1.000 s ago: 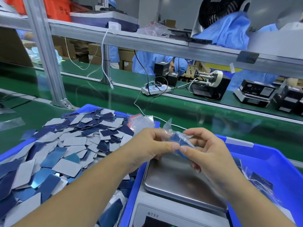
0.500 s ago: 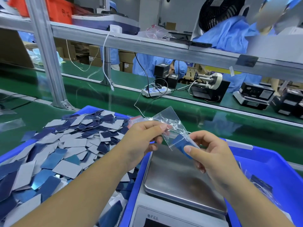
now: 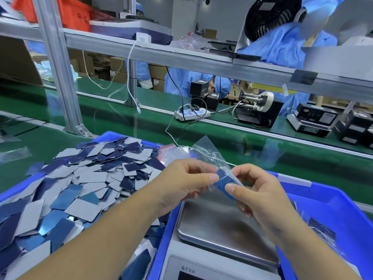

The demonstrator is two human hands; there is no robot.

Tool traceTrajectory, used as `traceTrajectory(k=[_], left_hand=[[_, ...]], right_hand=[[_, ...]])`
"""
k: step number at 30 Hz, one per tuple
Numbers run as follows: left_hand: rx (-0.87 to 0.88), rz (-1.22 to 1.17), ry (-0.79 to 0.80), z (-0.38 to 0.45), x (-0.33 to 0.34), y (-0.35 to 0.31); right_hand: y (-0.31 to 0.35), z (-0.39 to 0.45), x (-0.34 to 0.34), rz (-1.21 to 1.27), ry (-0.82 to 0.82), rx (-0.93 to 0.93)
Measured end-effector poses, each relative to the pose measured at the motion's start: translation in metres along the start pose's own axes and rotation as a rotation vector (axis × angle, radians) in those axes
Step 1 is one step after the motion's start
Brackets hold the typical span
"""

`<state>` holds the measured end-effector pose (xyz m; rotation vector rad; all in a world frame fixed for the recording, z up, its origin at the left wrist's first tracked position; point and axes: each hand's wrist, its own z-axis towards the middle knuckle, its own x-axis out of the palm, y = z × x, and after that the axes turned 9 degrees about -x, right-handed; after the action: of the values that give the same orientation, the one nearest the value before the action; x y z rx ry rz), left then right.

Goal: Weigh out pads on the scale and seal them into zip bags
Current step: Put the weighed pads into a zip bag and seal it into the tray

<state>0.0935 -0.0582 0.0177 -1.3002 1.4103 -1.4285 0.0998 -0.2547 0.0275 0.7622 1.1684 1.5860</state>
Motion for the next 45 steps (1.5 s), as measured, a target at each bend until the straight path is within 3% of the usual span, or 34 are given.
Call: traceTrajectory(k=[7,14,21,28,36,45], left_hand=[[0.001,0.111,0.029,0.0,0.001,0.0029],[0.06,-0.112,-0.084,0.0034,0.0022,-0.0002],[0.08,0.018,0.017,0.0005,0.0053,-0.0005],[0.09,0.003,0.005,0.0006,0.0072,-0.0005],[0.126,0.052,0.006,0.002,0.0085,0.0037],[0.156,0.038,0.013,0.0024,0.0076,0.0043]], right_hand=[[-0.0066,-0.0009,0.0075,0.042,-0.019,0.046],[-0.0024,0.0022,0.0016,0.156,-0.067,0.02],[-0.0045,0.0015,0.0026,0.183,-0.12,-0.039],[-0.0053,0.0022,0.0052,0.248,-0.211,0.001],[-0.0031,0.0004,0.0106,0.187,-0.032,0.055],[-0.0044,0.0011,0.0078,0.193,-0.16,0.054]])
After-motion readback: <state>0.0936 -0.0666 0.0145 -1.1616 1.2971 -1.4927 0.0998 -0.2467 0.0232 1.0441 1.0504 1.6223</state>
